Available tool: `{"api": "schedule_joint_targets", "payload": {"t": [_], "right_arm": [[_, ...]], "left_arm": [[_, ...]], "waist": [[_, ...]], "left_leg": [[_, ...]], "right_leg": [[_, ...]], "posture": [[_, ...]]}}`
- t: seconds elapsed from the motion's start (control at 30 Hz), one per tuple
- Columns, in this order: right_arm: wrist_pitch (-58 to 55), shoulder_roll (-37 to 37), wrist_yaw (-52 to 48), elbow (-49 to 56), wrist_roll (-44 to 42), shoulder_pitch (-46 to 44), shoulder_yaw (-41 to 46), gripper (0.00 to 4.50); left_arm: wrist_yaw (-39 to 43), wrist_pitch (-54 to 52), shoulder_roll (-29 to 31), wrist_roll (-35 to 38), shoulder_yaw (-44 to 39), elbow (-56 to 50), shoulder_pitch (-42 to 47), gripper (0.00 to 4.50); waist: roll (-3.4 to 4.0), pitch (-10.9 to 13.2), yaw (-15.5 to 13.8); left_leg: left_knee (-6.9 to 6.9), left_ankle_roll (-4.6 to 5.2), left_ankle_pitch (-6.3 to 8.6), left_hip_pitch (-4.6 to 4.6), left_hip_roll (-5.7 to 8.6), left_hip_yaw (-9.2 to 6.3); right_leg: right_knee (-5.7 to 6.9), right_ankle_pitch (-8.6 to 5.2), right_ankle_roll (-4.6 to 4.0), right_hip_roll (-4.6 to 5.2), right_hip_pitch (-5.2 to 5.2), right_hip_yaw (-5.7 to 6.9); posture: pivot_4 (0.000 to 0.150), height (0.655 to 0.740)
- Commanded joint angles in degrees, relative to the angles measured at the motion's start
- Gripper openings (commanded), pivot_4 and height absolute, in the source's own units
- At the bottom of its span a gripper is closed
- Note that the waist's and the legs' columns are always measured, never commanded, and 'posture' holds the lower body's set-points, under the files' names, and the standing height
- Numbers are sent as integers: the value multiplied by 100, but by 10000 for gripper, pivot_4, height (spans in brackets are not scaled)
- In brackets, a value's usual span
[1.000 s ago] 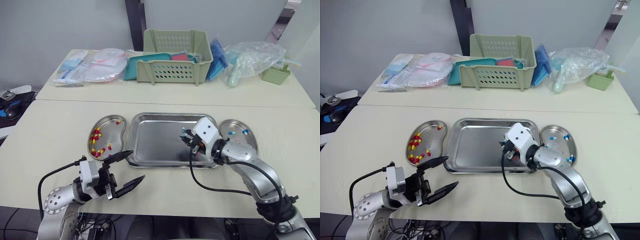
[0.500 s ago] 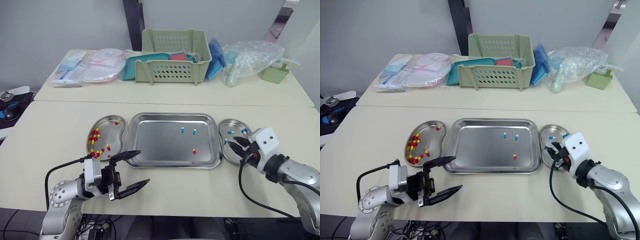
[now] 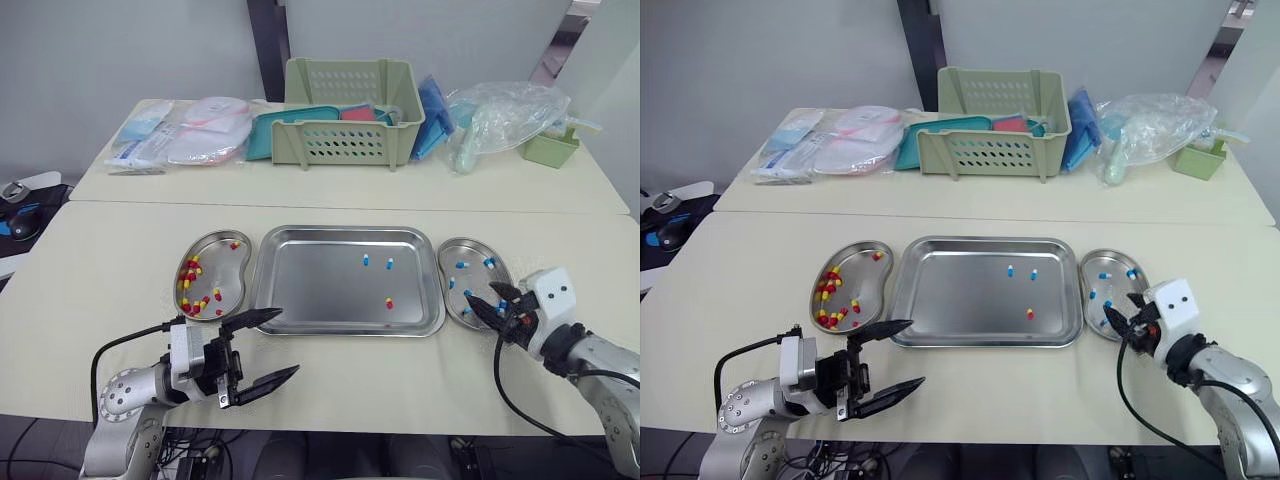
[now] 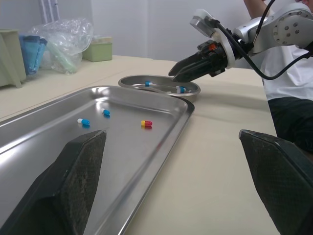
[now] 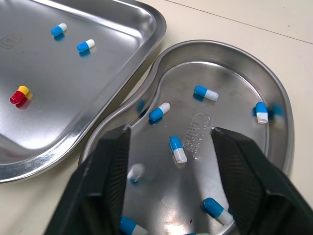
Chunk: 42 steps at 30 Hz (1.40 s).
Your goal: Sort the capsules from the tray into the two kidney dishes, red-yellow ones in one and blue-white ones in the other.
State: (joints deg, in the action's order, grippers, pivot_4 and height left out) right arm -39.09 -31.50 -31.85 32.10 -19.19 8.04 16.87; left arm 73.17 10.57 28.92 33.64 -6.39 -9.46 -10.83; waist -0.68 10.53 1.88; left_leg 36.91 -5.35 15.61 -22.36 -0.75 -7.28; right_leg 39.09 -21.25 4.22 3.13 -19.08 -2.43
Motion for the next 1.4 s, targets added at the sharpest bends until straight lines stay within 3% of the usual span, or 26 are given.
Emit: {"api": "schedule_joint_targets", "payload": {"t": [0.03,0.5,0.77,1.03,1.17,1.27,1.4], "right_arm": [[185,-53,18,166,-127,-1,253,37666],[597,-328,-282,212,-355,298,780,37666],[1542,-561,-542,49,5,651,939,37666],[2563,-983,-1689,-287,-290,1115,1538,37666],[2584,-1355,-2243,-524,-498,1303,1899,37666],[2709,-1688,-2746,-855,-522,1469,2125,37666],[2731,-2230,-3287,-1465,-550,1412,2352,44927]], "left_arm": [[-14,112,1,10,-29,-105,-31,45000],[-67,130,-1,-13,-46,-61,-25,45000],[-495,-154,172,-113,-249,-166,-38,45000],[-1693,-552,680,-405,-1398,-293,-250,45000],[-2263,-948,1096,-694,-2082,227,-285,45000],[-2259,-1189,1423,-556,-2540,880,-189,45000],[-2160,-1475,1923,-588,-3088,1989,-216,45000]], "waist": [[0,0,0],[2,-2,-2],[5,-4,-1],[6,-5,-2],[6,-5,1],[5,-4,1],[1,-2,14]], "left_leg": [[0,0,0,0,0,0],[1,0,0,0,0,2],[2,0,0,2,0,4],[2,0,0,4,-2,5],[2,0,0,12,-2,8],[-5,2,1,39,-2,10],[-6,2,1,54,-3,13]], "right_leg": [[0,0,0,0,0,0],[0,0,0,0,2,0],[1,0,0,0,3,-1],[1,0,0,0,5,-1],[1,0,0,0,10,-3],[-7,0,0,0,35,-2],[-7,0,0,1,45,-4]], "posture": [[1500,7400],[1500,7400],[1500,7400],[1500,7400],[1500,7400],[1500,7400],[1500,7400]]}}
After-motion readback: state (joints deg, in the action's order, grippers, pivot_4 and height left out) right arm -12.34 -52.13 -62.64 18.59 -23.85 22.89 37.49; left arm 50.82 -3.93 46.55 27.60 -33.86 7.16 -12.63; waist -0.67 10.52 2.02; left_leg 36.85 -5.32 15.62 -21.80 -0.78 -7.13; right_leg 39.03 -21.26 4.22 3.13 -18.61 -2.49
